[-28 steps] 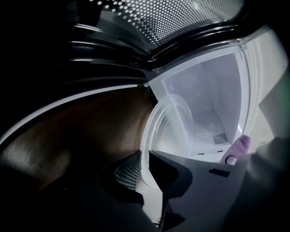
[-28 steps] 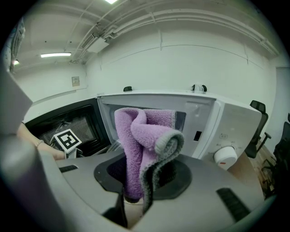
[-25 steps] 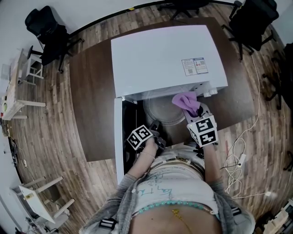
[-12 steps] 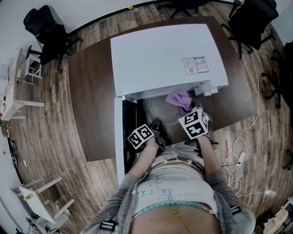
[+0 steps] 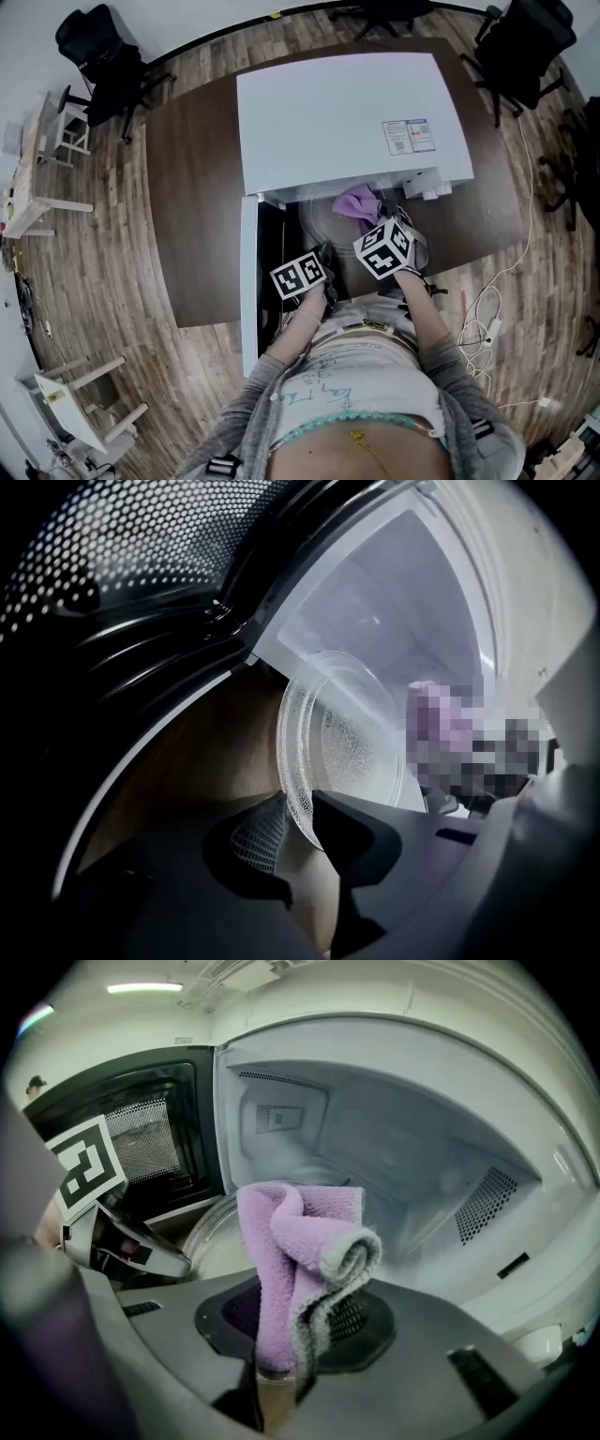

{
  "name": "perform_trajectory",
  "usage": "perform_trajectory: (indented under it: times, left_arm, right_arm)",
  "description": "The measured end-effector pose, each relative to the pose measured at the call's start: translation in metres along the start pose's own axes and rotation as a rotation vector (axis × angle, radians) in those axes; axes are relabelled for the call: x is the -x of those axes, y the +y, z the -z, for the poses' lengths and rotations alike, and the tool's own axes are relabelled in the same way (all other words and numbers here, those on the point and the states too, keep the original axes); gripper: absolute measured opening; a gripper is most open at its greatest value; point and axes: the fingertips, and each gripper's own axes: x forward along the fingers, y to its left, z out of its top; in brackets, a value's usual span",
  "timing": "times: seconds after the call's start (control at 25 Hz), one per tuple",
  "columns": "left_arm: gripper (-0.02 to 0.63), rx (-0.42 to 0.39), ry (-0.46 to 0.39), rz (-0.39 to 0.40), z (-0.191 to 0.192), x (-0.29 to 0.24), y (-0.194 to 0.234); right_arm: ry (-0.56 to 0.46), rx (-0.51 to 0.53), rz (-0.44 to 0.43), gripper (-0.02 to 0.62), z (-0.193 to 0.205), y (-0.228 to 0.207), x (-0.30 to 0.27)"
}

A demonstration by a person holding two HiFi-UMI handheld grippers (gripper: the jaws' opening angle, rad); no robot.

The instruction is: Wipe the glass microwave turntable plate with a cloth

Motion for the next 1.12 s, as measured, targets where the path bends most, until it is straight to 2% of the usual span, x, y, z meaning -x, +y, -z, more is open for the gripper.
perform_trajectory:
  times: [0.2,0.32,0.56,0.84,1.12]
  left_arm:
    - [0.095,-0.129,0.036,-0.033,-0.001,0.0,-0.001]
    - [0.104,-0.177,0.051,-0.044,-0.001,0.001,-0.001]
    - [0.109,-0.201,0.051,-0.035,-0.002,0.0,-0.001]
    - [0.113,-0.195,0.036,-0.03,-0.002,0.001,-0.001]
    - [0.117,-0.187,0.034,-0.031,-0.002,0.0,0.0]
  right_arm:
    - [0.036,0.073,0.01,0.114,0.001,0.002,-0.008]
    - [0.055,0.135,0.009,0.114,0.002,0.007,-0.015]
    - [0.037,0.206,-0.042,0.114,-0.007,0.026,-0.027]
    - [0.069,0.234,-0.018,0.114,-0.004,0.023,-0.041]
    - [0.078,0.214,-0.013,0.114,0.005,0.019,-0.043]
